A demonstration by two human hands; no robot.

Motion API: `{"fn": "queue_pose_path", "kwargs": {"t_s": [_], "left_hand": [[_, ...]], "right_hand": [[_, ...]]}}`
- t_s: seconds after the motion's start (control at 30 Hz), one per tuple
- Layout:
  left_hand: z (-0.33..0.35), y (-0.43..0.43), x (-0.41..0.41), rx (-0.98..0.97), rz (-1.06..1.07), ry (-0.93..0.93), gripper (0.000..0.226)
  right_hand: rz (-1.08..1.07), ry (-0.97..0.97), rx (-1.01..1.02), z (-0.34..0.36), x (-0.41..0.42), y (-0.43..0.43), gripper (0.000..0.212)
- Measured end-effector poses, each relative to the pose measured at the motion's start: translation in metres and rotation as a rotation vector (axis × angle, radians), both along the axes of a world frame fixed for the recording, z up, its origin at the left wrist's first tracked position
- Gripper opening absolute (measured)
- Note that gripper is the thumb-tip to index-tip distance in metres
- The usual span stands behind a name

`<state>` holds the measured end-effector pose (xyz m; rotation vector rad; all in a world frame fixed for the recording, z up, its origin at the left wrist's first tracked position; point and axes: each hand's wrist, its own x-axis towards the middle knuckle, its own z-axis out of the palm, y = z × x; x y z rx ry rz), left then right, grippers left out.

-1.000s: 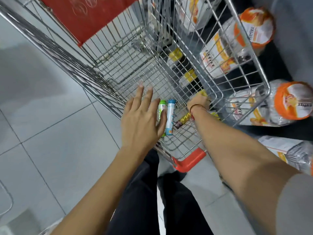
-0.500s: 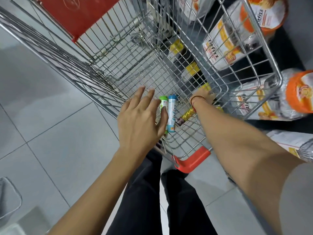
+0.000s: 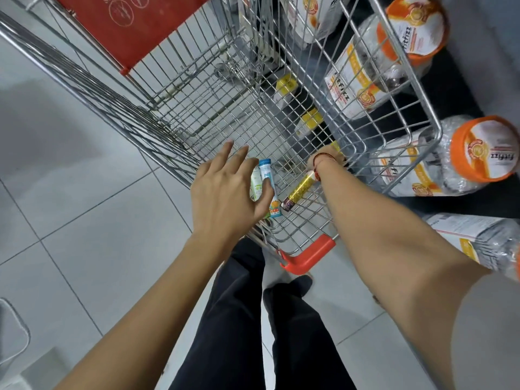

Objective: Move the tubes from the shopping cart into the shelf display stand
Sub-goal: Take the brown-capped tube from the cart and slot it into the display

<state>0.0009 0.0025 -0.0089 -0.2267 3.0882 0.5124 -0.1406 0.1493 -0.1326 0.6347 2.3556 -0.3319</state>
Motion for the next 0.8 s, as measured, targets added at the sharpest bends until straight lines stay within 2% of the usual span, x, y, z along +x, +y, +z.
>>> {"fn": "queue_pose_path", "kwargs": {"t_s": [0.13,0.27,0.47,0.6,0.8], "left_hand": [[-0.001,-0.001,0.0,-0.011,-0.019,0.007,0.036],[-0.001,-0.001,0.001,-0.022,-0.038,-0.038,0.038],[0.011,0.003,-0.006,-0.004,-0.074,-0.167,0.05],[0.035,0.028,-0.022,0.016,-0.135,-0.104,0.055],[0.086,0.096,-0.056,0.111,-0.29,0.137,0.054]], "right_hand": [[-0.066,-0.037,-0.181,0.022,-0.004,0.009,0.046],[0.022,0.169,-0.203,0.058,-0.001,0.017,0.028],[0.103,0.408,-0.321,0.156,-0.002,0.05,0.023],[0.182,0.55,-0.339,0.229,0.004,0.08,0.024],[0.268,0.731,-0.346,0.324,0.041,0.131,0.027]]}}
